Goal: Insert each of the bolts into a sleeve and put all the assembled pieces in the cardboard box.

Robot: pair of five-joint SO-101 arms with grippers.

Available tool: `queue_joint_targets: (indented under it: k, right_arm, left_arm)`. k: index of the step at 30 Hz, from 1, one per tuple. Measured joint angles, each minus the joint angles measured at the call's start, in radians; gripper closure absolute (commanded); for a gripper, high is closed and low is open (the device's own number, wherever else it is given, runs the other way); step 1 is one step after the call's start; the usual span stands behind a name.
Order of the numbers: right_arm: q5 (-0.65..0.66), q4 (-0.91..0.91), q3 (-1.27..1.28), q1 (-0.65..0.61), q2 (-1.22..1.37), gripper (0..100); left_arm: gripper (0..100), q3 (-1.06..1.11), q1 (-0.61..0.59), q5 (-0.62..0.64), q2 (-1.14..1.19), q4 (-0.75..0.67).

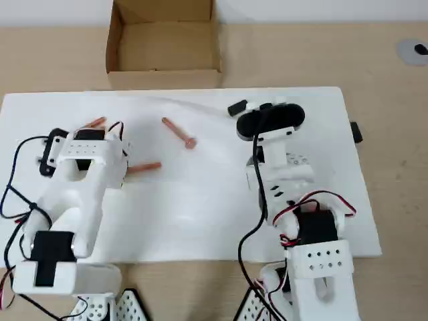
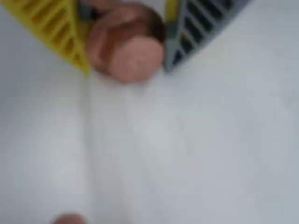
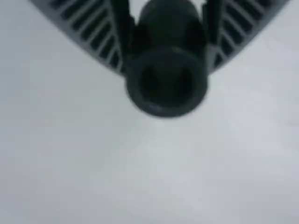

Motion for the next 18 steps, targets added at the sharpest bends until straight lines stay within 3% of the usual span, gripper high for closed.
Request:
queue_joint_targets:
  k: [12,18]
  right_arm:
    - [0.0,0.0,0.0,0.0,0.0,98.8]
    - [0.0,-0.025,0.0,0.0,0.0,98.8]
  left_arm:
    - [99,-0.588,0.0,-0.278,-0.184,0.531]
    - [99,-0.724,-0.002,-0.474,-0.269,0.632]
